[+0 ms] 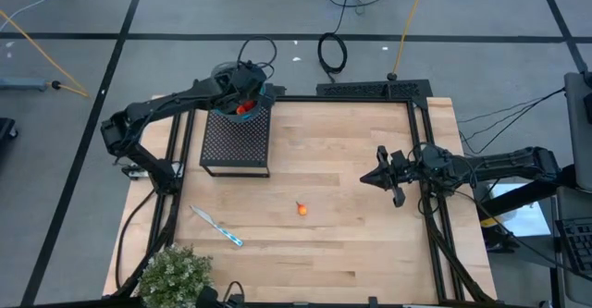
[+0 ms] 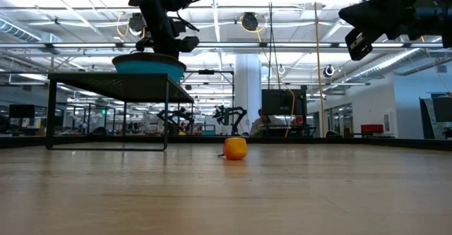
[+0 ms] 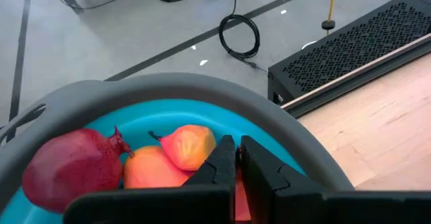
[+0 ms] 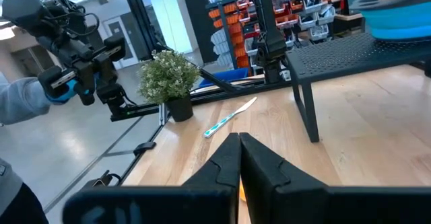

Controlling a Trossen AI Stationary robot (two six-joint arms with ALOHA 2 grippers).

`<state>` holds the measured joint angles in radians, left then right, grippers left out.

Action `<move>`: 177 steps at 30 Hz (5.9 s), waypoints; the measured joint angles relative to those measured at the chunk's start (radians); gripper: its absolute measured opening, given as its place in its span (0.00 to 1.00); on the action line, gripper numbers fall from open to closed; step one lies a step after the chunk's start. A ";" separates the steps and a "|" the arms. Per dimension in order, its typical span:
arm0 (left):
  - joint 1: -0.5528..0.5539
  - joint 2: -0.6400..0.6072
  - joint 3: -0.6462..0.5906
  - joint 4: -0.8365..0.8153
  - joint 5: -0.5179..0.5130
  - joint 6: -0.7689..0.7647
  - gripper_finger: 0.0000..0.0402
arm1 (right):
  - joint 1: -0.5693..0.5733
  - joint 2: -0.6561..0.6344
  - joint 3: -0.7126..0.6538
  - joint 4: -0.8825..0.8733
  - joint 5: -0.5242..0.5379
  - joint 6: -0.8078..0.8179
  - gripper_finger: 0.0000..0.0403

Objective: Pick & Place Fruit
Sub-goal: Put the pear into the blue strainer bowl on the shelf

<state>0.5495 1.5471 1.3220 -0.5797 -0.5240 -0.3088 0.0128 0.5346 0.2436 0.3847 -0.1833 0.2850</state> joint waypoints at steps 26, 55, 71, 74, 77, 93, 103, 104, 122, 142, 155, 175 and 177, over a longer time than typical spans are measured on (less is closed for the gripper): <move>-0.197 -0.214 0.136 -0.036 0.087 0.028 0.38 | 0.001 0.000 0.000 0.010 -0.005 0.044 0.00; -0.907 0.060 0.135 0.107 0.131 -0.897 0.29 | 0.002 0.000 0.000 0.016 -0.084 0.017 0.00; -0.901 0.246 0.135 0.030 0.234 -1.327 0.29 | 0.002 0.000 0.000 0.015 -0.084 0.002 0.00; -0.902 0.283 0.135 0.030 0.236 -1.449 0.29 | 0.002 0.000 0.000 0.016 -0.084 0.002 0.00; -0.901 0.326 0.135 0.031 0.237 -1.577 0.29 | 0.002 0.000 0.000 0.020 -0.084 0.002 0.00; -0.824 0.442 0.135 0.031 0.262 -1.772 0.29 | 0.002 0.000 0.000 0.022 -0.084 -0.002 0.00; -0.785 0.442 0.135 -0.006 0.322 -1.757 0.29 | 0.002 0.000 0.000 0.022 -0.085 -0.002 0.00; -0.784 0.442 0.135 -0.005 0.326 -1.759 0.29 | 0.002 0.000 0.000 0.022 -0.085 -0.002 0.00; -0.785 0.450 0.136 -0.018 0.313 -1.788 0.29 | 0.002 0.000 0.000 0.022 -0.085 -0.036 0.00; -0.785 0.453 0.136 0.213 0.229 -1.478 0.29 | 0.002 0.000 0.000 0.022 -0.085 -0.036 0.00; -0.785 0.453 0.136 0.156 0.226 -1.553 0.40 | 0.002 0.000 0.000 0.022 -0.085 -0.036 0.00; -0.795 0.452 0.135 0.099 0.274 -1.641 0.71 | 0.002 0.001 0.000 0.022 -0.085 -0.044 0.00; -0.795 0.452 0.135 0.072 0.298 -1.689 0.68 | 0.002 0.001 0.000 0.022 -0.085 -0.044 0.00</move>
<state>-0.2455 1.9991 1.4574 -0.5079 -0.2258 -1.9975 0.0143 0.5354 0.2440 0.4066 -0.2684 0.2409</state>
